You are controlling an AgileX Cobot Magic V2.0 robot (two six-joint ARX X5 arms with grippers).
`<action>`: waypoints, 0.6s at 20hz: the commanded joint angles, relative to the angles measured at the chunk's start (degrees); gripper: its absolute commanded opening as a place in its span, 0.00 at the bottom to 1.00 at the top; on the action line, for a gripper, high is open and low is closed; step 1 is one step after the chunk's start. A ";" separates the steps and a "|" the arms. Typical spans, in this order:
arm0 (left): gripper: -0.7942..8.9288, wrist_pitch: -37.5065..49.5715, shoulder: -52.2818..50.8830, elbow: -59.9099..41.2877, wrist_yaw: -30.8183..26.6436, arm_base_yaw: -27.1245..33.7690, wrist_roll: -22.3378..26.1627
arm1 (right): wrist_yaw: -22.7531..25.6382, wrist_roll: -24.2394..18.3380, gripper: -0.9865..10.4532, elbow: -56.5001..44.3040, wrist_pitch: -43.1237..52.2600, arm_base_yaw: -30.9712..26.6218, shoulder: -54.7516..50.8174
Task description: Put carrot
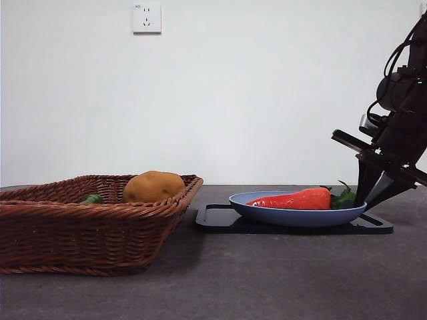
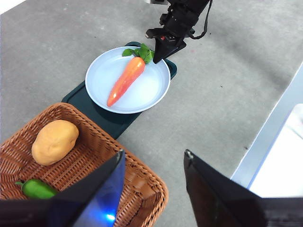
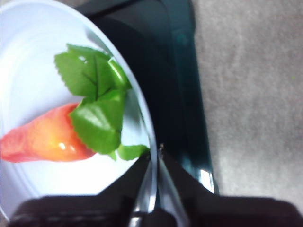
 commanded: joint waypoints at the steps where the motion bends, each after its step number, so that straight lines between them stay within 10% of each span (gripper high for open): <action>1: 0.31 1.49 0.44 0.96 -0.50 -0.37 -0.39 | 0.22 0.15 0.21 1.07 0.81 0.02 1.20; 12: 0.30 16.09 12.63 0.94 -12.02 5.35 5.53 | 0.13 -8.48 0.23 1.11 -16.92 -0.61 -17.11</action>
